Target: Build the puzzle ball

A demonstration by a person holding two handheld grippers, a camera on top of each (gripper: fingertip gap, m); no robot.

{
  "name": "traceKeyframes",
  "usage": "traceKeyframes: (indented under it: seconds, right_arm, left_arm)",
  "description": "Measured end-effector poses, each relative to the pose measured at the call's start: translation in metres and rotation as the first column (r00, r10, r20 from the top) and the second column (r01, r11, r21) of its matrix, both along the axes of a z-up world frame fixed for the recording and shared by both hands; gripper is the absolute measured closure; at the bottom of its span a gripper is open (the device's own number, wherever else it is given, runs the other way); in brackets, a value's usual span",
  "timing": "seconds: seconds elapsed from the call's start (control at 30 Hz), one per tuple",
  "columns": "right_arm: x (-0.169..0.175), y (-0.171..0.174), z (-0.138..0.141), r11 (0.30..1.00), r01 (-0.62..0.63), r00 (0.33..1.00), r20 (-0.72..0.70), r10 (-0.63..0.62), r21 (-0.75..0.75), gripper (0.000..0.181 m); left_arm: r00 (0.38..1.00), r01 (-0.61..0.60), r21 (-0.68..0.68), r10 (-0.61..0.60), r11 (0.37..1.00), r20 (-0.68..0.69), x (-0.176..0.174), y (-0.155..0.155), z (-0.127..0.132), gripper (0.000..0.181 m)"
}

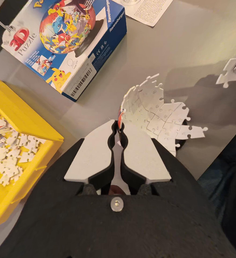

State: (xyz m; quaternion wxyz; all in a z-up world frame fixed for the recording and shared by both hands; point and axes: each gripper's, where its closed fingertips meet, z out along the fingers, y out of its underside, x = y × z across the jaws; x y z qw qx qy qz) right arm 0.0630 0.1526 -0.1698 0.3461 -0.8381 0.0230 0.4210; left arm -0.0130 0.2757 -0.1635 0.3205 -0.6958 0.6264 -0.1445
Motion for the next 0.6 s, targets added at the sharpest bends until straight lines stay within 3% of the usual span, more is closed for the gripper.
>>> traceKeyframes:
  seconds: [0.3, 0.6]
  right_arm:
    - [-0.034, 0.016, -0.011, 0.998, -0.020, 1.000, -0.012, 0.020, -0.061, 0.180]
    - [-0.043, 0.035, -0.024, 0.991, 0.073, 0.996, -0.039, -0.077, -0.109, 0.180]
  left_arm:
    - [1.000, -0.013, 0.087, 0.014, 0.996, -0.005, -0.002, 0.006, 0.013, 0.179]
    - [0.998, -0.067, 0.131, 0.065, 0.989, 0.022, -0.007, 0.013, 0.014, 0.179]
